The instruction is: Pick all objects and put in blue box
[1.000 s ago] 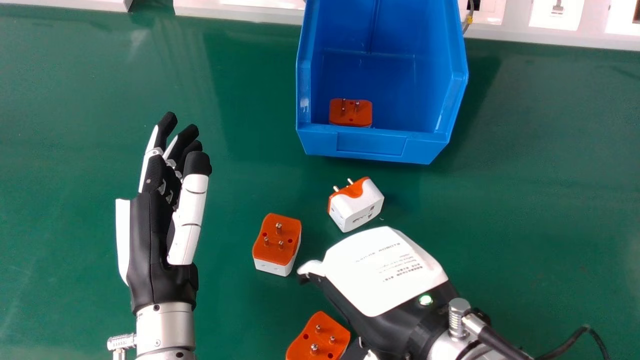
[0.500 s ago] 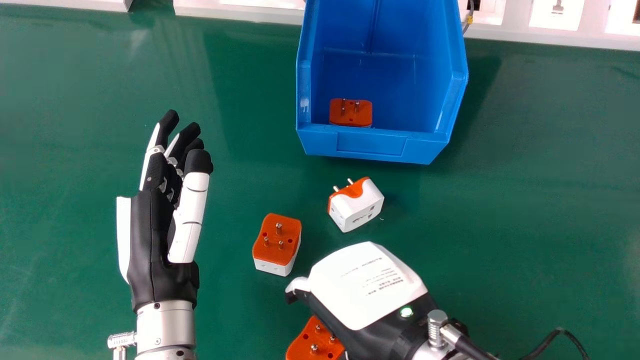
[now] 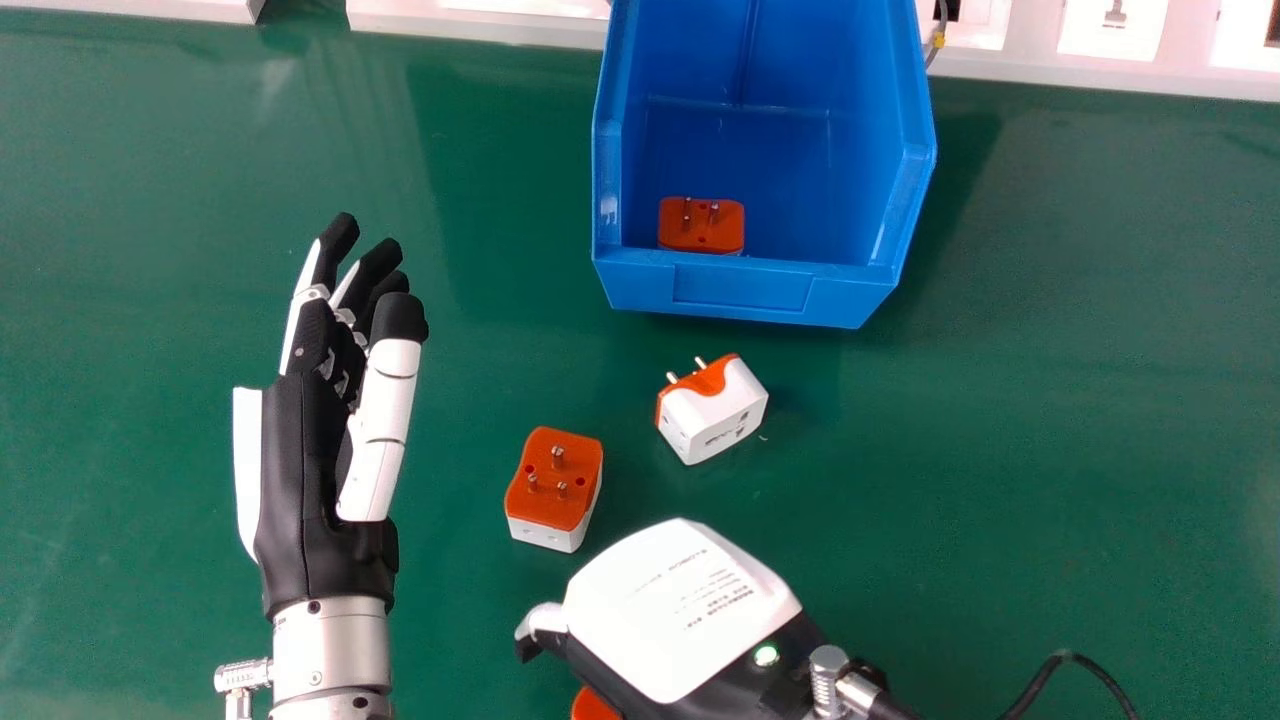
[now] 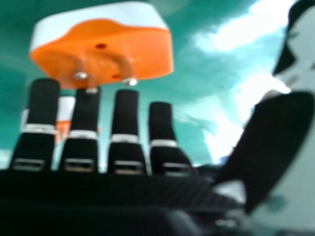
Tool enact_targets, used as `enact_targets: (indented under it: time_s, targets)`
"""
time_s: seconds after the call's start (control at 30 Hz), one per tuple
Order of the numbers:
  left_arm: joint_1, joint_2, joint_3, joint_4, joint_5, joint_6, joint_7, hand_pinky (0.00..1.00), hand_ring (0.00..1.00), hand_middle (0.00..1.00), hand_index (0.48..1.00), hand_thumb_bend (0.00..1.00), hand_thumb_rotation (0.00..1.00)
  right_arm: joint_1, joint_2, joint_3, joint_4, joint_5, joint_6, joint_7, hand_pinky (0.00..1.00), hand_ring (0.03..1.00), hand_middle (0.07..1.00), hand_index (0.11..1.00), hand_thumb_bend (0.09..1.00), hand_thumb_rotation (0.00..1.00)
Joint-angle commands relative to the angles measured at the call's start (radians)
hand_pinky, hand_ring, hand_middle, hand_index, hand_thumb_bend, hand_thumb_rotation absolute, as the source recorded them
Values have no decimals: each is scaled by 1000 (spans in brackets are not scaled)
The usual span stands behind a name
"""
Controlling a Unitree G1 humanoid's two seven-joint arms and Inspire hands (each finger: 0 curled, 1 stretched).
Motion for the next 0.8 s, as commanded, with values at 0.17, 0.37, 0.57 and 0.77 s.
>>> enact_targets:
  time_s: [0.17, 0.37, 0.57, 0.77]
  targets:
    - [4, -8, -6, -20, -1, -10, -2, 801, 870, 876, 912, 751, 784, -34, 6, 26, 6, 20, -14, -5, 611, 735, 763, 771, 786, 200]
    - [6, -10, -7, -29, 5, 0, 3, 802, 869, 875, 912, 754, 784, -52, -17, 31, 28, -17, -22, -30, 625, 743, 767, 766, 788, 187]
    - [6, -7, -7, -30, 3, 4, -1, 802, 869, 875, 913, 756, 785, -59, -19, 41, 26, -93, -14, -8, 634, 747, 769, 765, 764, 170]
    - [11, -2, -6, -28, 3, -2, -6, 803, 869, 875, 913, 755, 785, -53, -4, 49, 33, -145, 8, 0, 657, 759, 777, 761, 752, 157]
